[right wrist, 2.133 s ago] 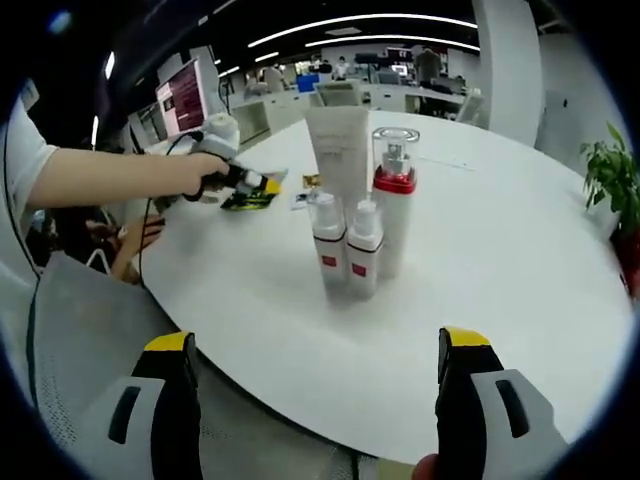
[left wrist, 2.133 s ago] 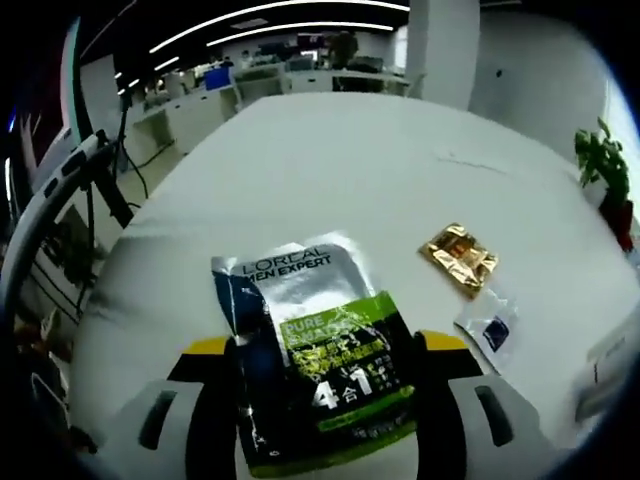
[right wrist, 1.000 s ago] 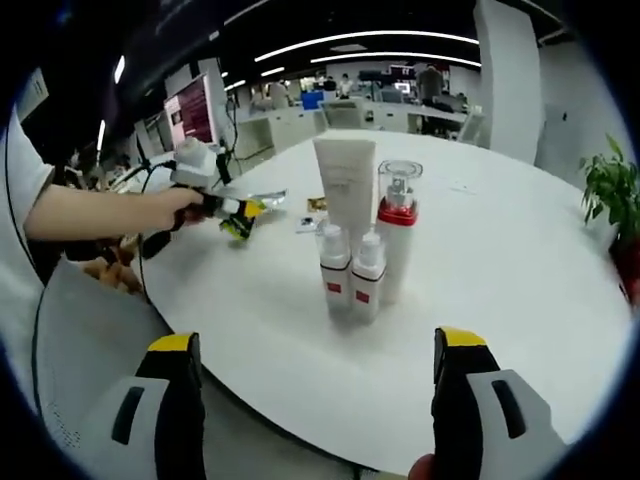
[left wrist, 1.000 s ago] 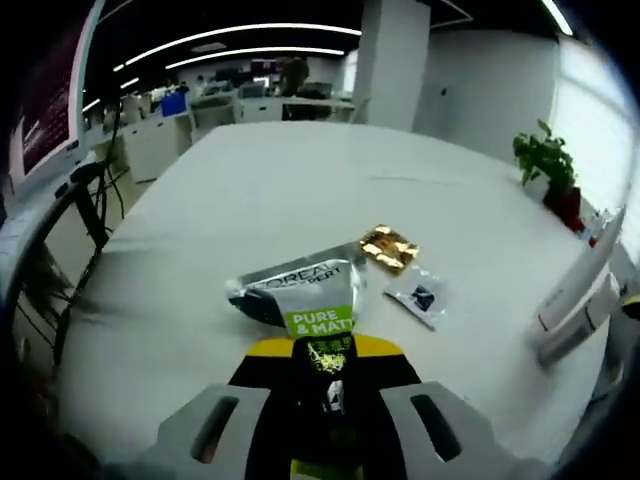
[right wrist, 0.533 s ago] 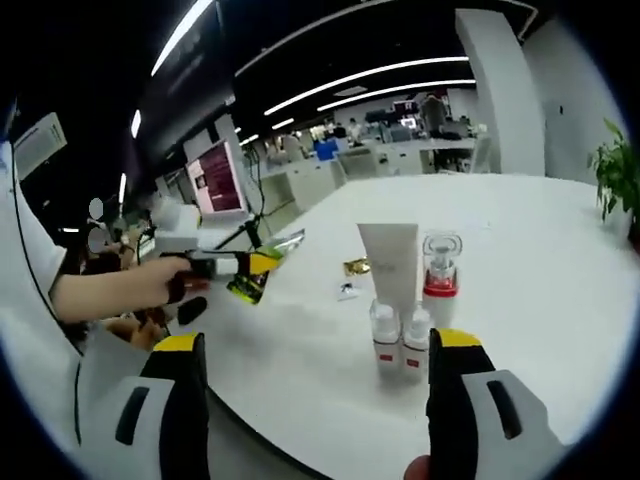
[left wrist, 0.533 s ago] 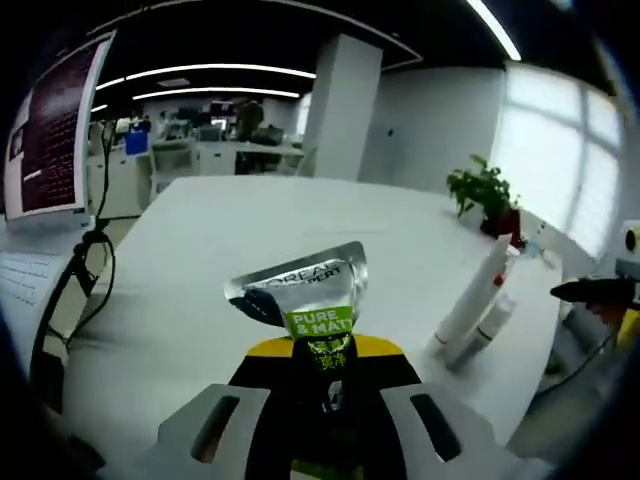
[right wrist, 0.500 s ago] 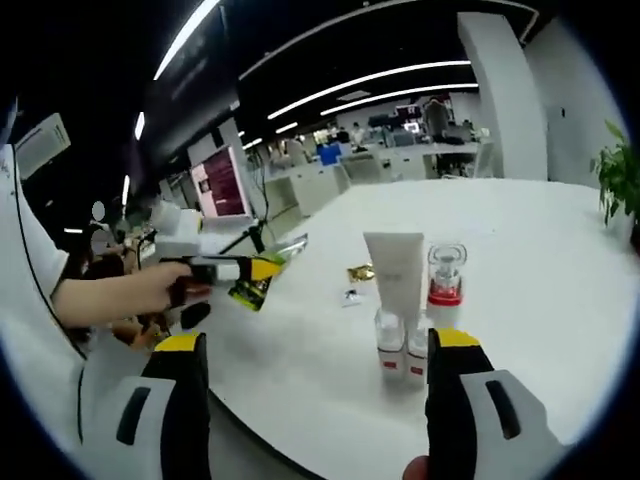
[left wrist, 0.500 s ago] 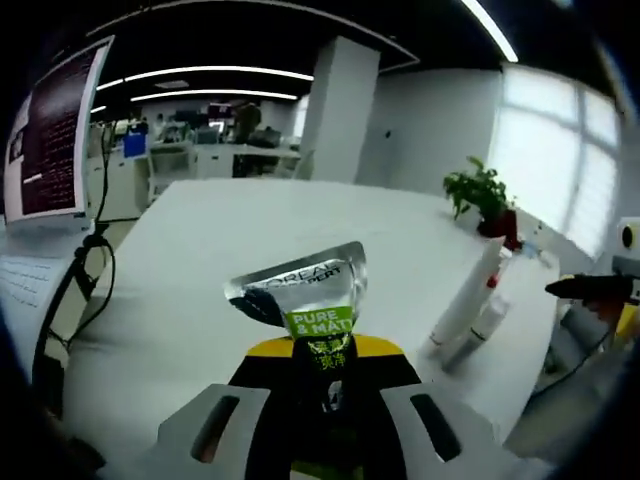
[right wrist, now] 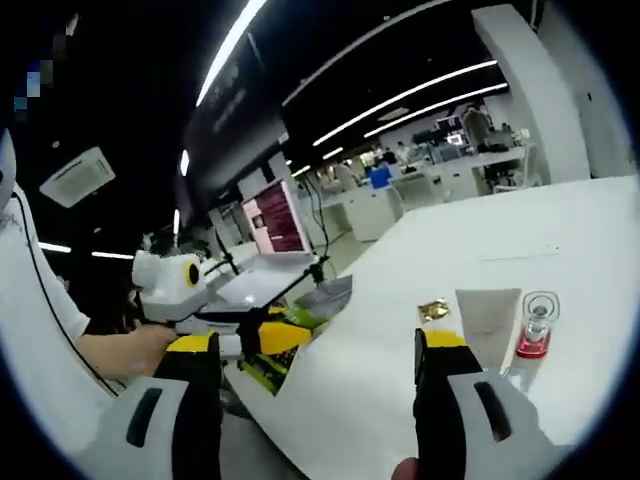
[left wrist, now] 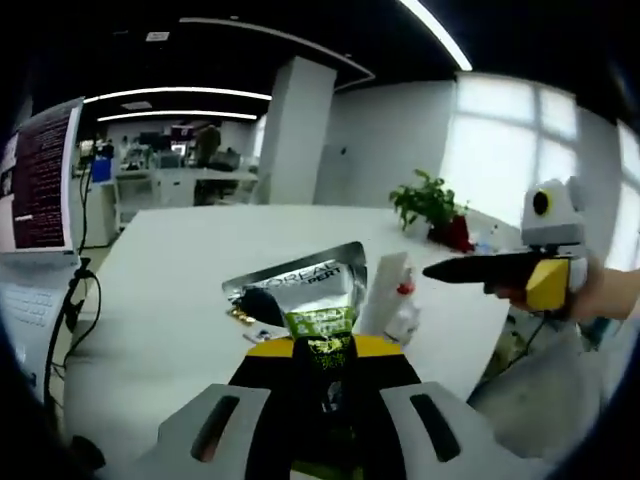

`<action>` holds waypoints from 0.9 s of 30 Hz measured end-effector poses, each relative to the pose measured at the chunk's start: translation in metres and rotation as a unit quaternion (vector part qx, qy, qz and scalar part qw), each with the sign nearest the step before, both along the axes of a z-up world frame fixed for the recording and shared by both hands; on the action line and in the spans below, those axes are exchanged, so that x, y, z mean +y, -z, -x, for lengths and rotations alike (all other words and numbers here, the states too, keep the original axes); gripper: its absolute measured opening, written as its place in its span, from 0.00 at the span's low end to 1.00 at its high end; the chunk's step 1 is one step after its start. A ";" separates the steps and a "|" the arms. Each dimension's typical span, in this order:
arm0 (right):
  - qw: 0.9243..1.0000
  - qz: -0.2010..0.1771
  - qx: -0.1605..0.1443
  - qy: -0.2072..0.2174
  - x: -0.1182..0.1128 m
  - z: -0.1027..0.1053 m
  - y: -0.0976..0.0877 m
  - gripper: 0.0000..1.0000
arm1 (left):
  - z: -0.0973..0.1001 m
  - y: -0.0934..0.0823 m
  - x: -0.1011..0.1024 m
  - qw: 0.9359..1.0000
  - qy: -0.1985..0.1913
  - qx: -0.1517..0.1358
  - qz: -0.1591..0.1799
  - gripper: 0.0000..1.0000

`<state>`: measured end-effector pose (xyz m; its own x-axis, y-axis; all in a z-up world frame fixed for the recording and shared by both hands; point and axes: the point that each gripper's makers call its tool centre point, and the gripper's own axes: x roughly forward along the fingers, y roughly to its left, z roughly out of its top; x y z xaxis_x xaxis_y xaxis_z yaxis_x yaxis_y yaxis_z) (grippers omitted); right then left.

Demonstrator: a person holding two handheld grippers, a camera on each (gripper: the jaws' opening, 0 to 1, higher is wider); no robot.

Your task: Arrange the skincare products in the storage area until every visible bottle or jar stands upright without overlapping.

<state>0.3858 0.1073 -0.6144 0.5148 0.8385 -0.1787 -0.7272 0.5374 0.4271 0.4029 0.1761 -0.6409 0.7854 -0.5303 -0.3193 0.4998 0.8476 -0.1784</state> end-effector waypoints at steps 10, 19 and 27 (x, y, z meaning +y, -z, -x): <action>0.991 -0.109 0.073 0.022 0.014 0.003 -0.003 0.64 | 0.036 -0.026 -0.029 0.997 0.061 -0.041 -0.016 0.13; 0.982 -0.149 0.111 0.012 0.025 0.012 -0.006 0.38 | 0.052 -0.027 -0.037 0.996 0.074 -0.041 -0.002 0.13; 0.981 -0.161 0.106 0.005 0.035 0.022 -0.014 0.21 | 0.062 -0.033 -0.036 0.993 0.088 -0.063 -0.036 0.14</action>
